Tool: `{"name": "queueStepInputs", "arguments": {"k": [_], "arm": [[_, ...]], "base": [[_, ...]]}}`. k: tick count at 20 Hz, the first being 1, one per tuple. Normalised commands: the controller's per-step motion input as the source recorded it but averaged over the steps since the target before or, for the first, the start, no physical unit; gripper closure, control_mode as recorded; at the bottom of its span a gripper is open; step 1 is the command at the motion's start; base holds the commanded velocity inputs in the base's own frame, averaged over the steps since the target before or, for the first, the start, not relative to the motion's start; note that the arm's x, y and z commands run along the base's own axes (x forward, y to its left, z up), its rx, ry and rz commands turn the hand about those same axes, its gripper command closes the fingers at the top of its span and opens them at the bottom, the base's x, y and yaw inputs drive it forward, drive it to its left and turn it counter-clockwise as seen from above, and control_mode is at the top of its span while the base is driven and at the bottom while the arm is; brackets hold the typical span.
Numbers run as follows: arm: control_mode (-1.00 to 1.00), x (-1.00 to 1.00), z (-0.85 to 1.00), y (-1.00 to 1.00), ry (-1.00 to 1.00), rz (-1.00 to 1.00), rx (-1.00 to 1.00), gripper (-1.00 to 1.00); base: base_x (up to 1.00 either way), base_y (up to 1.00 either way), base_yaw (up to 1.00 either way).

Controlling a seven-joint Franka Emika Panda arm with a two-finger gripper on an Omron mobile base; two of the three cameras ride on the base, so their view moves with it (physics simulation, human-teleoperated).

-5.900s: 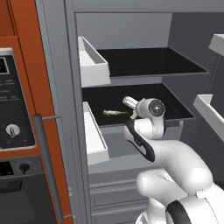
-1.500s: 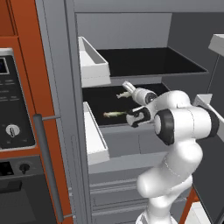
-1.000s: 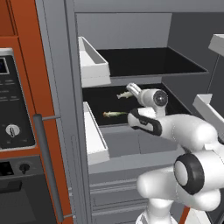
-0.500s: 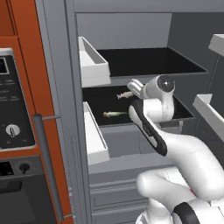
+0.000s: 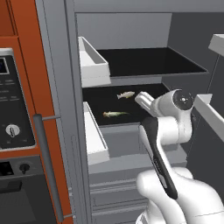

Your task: Place the fish on the counter behind the older fish on the same shelf of the fridge to maintain FIFO order. Close the fridge door when finished.

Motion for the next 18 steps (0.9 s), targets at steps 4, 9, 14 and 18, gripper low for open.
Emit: {"name": "queueStepInputs", "arguments": {"k": [4,9,14,18], "arm": [[-1.0,-0.4,-0.12,0.02,0.03,0.01,-0.02,-1.0],[-1.0,-0.05,-0.07,0.0,0.04,0.0,0.0,-1.0],[-1.0,-0.67,-0.09,-0.06,0.0,-0.01,0.0,-1.0],[1.0,-0.47,-0.08,0.0,0.0,-0.02,0.0,-1.0]], "base": [[0.0,0.0,0.0],[0.0,0.0,0.0],[0.0,0.0,0.0],[-0.5,0.0,-0.01]]}}
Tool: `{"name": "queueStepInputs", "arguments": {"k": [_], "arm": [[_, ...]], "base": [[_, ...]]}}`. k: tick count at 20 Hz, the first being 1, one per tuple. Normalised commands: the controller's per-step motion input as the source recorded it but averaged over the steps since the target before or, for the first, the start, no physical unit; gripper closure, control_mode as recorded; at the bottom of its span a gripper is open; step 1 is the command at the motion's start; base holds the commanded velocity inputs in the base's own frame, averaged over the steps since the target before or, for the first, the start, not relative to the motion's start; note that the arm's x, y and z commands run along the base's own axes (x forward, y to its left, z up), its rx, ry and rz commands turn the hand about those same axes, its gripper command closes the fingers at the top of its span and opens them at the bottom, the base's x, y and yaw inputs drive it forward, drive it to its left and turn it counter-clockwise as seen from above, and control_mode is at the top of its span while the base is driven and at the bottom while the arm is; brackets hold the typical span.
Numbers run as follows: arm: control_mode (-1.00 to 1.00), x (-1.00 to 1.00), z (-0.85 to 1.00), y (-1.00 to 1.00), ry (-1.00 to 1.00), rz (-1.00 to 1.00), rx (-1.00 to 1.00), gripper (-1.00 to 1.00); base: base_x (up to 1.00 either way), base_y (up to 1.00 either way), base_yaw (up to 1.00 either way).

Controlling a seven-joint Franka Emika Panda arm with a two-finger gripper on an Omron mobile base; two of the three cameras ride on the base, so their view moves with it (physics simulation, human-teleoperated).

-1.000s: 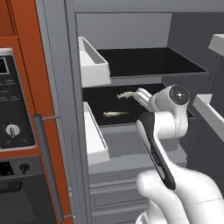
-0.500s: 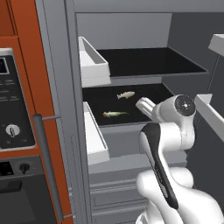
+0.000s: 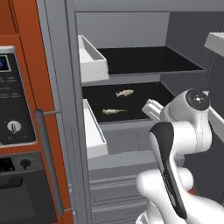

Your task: Place the fish on the counter behind the older fish on the same shelf of the fridge to maintain FIFO order. Close the fridge door when finished.

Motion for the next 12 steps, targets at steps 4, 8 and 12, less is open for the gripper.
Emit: {"name": "queueStepInputs", "arguments": {"k": [4,8,12], "arm": [[1.0,0.0,0.0,0.0,0.0,0.0,0.0,-1.0],[1.0,0.0,0.0,0.0,0.0,0.0,0.0,-1.0],[1.0,0.0,0.0,0.0,0.0,0.0,0.0,-1.0]], "base": [[-0.89,0.0,0.0],[-0.52,0.13,-0.01],[-0.21,0.21,0.0]]}}
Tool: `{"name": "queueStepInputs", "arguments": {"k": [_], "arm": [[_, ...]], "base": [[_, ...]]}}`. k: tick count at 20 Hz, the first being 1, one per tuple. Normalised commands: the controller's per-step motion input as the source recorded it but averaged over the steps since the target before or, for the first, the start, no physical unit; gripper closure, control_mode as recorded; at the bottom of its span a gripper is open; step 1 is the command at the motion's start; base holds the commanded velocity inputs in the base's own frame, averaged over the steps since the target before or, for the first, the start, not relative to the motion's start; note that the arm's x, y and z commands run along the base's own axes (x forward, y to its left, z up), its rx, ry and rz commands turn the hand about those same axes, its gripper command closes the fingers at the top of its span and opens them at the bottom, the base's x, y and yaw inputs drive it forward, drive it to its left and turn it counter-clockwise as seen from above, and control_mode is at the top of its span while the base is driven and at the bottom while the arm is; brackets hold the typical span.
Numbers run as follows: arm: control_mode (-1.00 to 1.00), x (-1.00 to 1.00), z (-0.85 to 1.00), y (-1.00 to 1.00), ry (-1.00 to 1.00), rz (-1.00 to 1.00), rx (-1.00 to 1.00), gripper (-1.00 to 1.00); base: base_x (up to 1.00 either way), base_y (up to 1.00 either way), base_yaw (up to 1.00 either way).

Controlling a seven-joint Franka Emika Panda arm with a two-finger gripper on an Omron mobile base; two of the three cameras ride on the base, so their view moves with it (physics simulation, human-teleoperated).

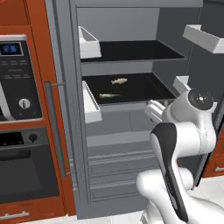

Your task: Place the fish on the counter behind the older fish on the same shelf of the fridge to maintain FIFO order. Close the fridge door when finished.

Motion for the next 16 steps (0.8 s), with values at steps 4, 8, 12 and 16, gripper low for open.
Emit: {"name": "queueStepInputs", "arguments": {"k": [4,8,12,16], "arm": [[1.0,0.0,0.0,0.0,0.0,0.0,0.0,-1.0],[1.0,0.0,0.0,0.0,0.0,0.0,0.0,-1.0],[1.0,0.0,0.0,0.0,0.0,0.0,0.0,-1.0],[-1.0,-0.31,-0.13,0.0,-0.04,0.0,0.0,-1.0]], "base": [[-0.43,0.15,0.0],[-0.24,0.11,0.0],[-0.27,0.0,0.0],[-0.08,0.0,0.0]]}}
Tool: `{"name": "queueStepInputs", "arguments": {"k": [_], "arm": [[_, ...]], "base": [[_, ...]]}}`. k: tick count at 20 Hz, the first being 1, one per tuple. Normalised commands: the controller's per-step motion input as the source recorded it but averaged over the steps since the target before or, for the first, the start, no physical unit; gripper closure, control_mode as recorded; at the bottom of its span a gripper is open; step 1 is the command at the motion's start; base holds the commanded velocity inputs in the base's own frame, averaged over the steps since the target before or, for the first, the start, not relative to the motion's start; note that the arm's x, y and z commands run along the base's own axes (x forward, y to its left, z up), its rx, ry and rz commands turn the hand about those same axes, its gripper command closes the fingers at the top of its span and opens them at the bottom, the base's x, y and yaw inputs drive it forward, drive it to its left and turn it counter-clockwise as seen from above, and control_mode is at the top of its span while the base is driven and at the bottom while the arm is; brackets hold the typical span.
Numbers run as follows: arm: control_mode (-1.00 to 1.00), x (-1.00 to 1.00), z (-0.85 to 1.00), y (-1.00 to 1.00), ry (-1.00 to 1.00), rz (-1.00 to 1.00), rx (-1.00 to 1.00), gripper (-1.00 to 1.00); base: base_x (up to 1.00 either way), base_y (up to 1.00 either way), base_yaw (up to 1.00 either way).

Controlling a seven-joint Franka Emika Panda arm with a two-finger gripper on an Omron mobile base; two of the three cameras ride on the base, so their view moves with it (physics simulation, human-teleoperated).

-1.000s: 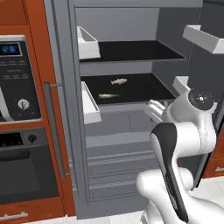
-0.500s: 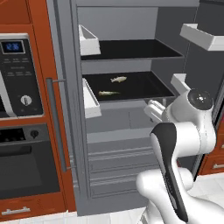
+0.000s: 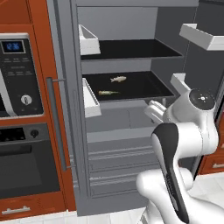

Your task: Place the fish on the counter behind the older fish on the same shelf of the fridge to maintain FIFO order. Close the fridge door when finished.

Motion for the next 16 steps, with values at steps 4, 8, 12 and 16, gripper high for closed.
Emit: {"name": "queueStepInputs", "arguments": {"k": [4,8,12,16], "arm": [[-1.0,-0.67,-0.02,-0.81,-0.14,-0.07,0.11,-1.0],[-1.0,-0.36,0.0,-1.0,-0.23,0.0,0.19,-1.0],[-1.0,-0.03,-0.02,-1.0,-0.25,0.02,0.22,-1.0],[-1.0,0.0,0.0,-1.0,-0.35,0.08,0.23,-1.0]], "base": [[0.0,0.0,0.0],[0.0,0.0,0.0],[0.0,0.0,0.0],[0.0,0.0,0.0]]}}
